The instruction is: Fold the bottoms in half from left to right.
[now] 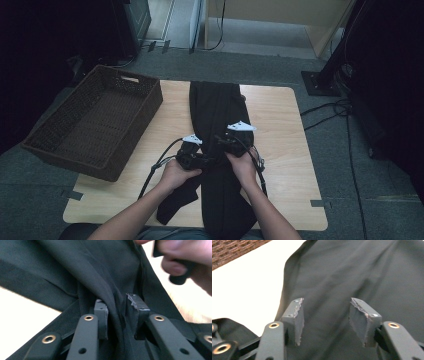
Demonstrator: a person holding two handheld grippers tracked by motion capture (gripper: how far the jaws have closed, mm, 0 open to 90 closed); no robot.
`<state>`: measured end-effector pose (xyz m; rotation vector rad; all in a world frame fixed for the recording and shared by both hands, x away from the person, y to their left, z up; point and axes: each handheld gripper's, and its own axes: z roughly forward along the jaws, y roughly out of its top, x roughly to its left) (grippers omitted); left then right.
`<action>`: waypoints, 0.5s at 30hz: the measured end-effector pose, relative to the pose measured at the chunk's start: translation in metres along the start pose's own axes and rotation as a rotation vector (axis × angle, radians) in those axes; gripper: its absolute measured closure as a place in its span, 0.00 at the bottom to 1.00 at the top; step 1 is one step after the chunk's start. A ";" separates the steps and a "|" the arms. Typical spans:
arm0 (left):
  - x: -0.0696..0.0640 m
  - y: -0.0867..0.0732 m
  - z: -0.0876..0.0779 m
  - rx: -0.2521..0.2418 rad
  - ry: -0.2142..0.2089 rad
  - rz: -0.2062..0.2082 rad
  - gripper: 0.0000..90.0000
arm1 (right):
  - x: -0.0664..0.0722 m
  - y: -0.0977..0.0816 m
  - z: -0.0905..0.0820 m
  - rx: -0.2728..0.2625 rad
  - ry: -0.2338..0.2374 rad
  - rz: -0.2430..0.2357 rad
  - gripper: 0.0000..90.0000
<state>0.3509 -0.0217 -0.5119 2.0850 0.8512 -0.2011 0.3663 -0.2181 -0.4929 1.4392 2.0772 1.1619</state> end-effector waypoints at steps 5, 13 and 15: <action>0.001 -0.002 -0.005 0.009 0.003 0.002 0.74 | 0.002 -0.004 0.032 0.084 -0.003 0.021 0.55; 0.020 0.015 -0.042 -0.058 0.048 -0.018 0.72 | -0.002 -0.005 0.029 0.097 -0.005 -0.021 0.96; 0.030 0.022 -0.048 -0.080 0.079 -0.032 0.71 | -0.003 -0.005 0.026 0.101 -0.005 -0.002 0.97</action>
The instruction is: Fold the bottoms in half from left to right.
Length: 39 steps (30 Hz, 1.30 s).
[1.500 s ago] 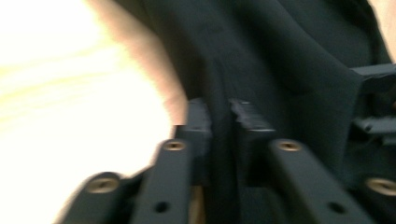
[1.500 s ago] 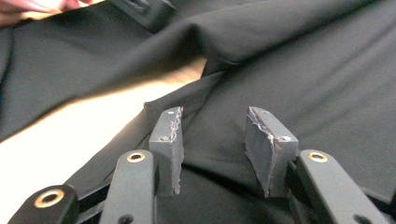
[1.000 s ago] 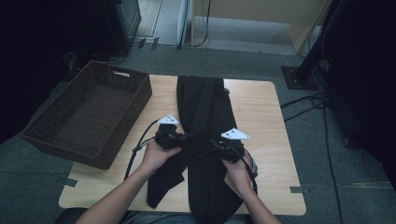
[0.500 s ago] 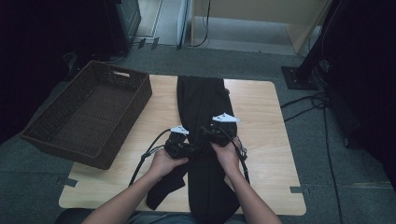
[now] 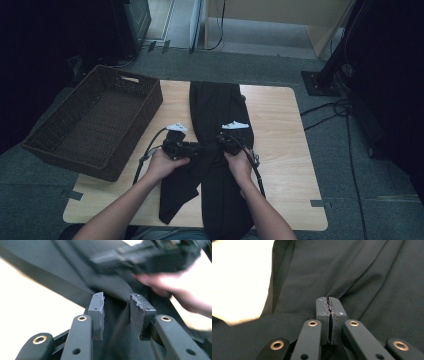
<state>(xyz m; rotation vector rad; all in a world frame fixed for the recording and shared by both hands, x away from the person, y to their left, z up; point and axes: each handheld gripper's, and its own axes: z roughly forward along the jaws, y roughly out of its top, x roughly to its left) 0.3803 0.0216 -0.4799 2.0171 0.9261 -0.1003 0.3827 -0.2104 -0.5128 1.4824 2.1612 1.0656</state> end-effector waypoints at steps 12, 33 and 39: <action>0.032 0.022 0.060 0.037 0.073 -0.059 0.71 | -0.006 0.003 -0.020 -0.031 0.027 0.020 0.97; 0.053 0.022 0.044 0.028 0.185 -0.004 0.82 | -0.071 -0.023 -0.058 0.025 -0.104 0.031 0.95; 0.058 0.021 0.038 0.034 0.200 0.005 0.82 | -0.090 -0.033 -0.066 0.017 -0.199 0.044 0.83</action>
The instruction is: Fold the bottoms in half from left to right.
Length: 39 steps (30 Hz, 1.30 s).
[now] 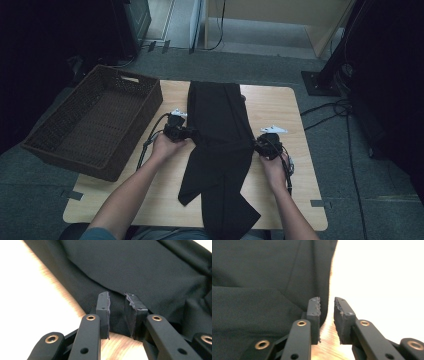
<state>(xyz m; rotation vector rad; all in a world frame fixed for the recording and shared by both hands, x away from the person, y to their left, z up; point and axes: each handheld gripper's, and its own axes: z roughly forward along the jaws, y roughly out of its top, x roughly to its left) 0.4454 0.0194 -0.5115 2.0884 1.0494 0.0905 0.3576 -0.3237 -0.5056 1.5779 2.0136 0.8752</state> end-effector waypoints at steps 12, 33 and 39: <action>-0.005 0.001 0.001 0.004 0.005 -0.014 0.75 | 0.046 0.006 -0.016 -0.089 0.168 -0.065 0.75; -0.027 -0.006 0.010 -0.013 -0.121 -0.007 0.67 | 0.086 0.004 0.029 -0.061 0.211 -0.116 0.71; -0.022 -0.004 0.007 0.007 -0.118 -0.010 0.68 | 0.095 0.015 0.012 -0.093 0.255 -0.104 0.66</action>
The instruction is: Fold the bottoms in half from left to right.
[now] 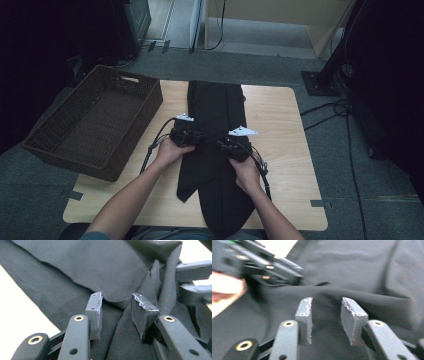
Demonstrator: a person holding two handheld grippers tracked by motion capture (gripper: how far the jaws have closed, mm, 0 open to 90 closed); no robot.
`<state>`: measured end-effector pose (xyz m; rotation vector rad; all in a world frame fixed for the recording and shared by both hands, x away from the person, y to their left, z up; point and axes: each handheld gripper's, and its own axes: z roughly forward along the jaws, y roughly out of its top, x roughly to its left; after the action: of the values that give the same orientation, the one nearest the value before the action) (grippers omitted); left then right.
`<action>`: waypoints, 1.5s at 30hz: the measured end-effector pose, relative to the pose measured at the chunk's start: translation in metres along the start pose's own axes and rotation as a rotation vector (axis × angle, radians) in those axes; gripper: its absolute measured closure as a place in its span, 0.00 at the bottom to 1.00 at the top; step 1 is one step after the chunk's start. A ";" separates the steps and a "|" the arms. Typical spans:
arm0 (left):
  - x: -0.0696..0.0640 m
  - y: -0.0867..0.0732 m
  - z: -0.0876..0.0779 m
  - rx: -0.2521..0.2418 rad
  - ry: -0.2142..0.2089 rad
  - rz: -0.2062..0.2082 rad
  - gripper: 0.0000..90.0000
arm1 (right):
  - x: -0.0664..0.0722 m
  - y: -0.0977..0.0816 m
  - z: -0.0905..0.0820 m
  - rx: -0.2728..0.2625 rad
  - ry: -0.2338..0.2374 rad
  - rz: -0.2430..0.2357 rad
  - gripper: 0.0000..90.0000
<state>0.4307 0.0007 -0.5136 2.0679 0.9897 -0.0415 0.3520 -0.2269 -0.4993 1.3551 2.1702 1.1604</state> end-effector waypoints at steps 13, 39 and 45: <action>0.011 0.003 -0.002 -0.018 0.023 -0.021 0.69 | 0.059 -0.014 0.014 0.035 0.124 -0.083 0.57; 0.028 0.007 -0.009 -0.026 0.099 0.013 0.73 | 0.028 -0.062 -0.077 0.129 0.065 -0.046 0.98; 0.028 0.005 -0.009 -0.046 0.097 0.001 0.73 | 0.025 -0.078 -0.097 0.151 0.065 -0.035 0.89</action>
<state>0.4507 0.0231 -0.5148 2.0445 1.0384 0.0822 0.2314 -0.2673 -0.4973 1.3516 2.3595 1.0599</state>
